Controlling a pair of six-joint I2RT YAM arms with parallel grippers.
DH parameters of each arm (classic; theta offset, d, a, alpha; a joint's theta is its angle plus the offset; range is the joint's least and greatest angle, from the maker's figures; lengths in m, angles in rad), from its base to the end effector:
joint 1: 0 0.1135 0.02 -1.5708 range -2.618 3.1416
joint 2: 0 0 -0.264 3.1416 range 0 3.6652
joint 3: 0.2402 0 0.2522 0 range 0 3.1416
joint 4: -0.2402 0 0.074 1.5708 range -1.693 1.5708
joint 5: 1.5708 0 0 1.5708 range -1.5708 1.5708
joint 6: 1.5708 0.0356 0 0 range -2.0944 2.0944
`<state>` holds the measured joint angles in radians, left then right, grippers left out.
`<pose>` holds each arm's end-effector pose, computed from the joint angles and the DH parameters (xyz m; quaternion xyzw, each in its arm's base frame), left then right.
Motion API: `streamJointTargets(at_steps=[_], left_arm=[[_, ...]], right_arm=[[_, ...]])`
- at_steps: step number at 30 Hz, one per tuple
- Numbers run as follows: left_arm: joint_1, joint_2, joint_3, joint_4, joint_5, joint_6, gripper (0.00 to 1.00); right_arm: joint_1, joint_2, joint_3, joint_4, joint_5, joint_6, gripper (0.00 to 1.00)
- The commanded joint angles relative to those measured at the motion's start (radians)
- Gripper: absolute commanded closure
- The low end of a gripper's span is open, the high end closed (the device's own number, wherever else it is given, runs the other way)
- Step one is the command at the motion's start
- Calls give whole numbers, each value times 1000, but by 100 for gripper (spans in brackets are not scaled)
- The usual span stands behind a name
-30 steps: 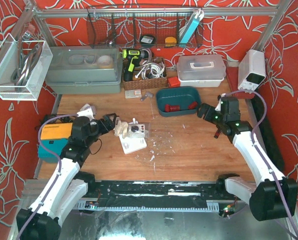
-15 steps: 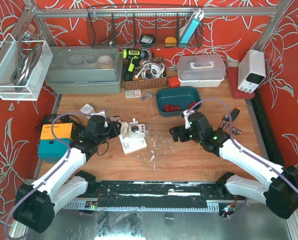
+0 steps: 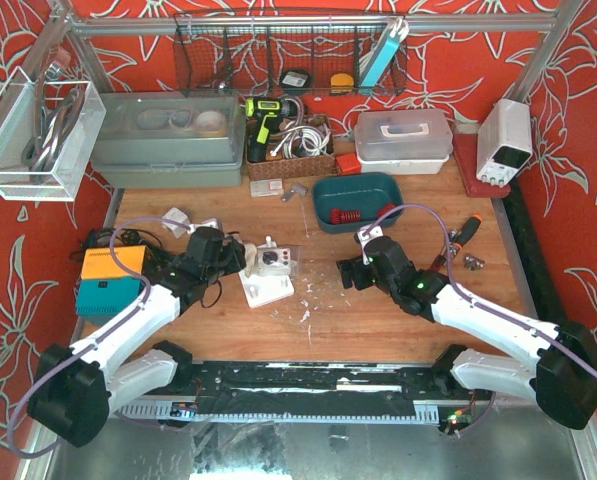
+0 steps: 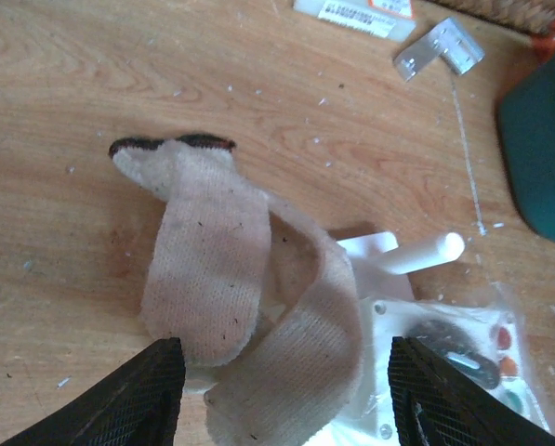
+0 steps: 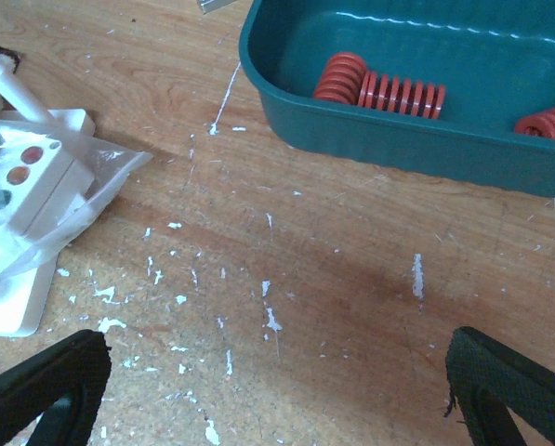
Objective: Install the large spring
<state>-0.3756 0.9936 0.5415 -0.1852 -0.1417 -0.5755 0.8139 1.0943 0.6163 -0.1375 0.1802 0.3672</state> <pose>0.1975 -0.0725 0.2167 -0.1206 0.8832 -0.1493 0.4280 0.1647 0.1650 0.2257 -0.1556 0.8717 0.1886 0.4248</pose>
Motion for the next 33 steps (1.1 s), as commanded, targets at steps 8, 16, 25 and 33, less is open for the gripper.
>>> streamJointTargets(at_steps=[8, 16, 25, 33], left_arm=[[-9, 72, 6, 23, 0, 17, 37], [-9, 6, 34, 0, 13, 23, 82], [-9, -105, 157, -30, -32, 40, 100], [-8, -29, 308, 82, -254, 64, 100]], right_arm=[[8, -18, -29, 37, 97, 7, 1], [8, -32, -31, 32, 113, 6, 1], [9, -57, -41, 30, 144, 8, 1], [10, -55, -49, 37, 161, 7, 1]])
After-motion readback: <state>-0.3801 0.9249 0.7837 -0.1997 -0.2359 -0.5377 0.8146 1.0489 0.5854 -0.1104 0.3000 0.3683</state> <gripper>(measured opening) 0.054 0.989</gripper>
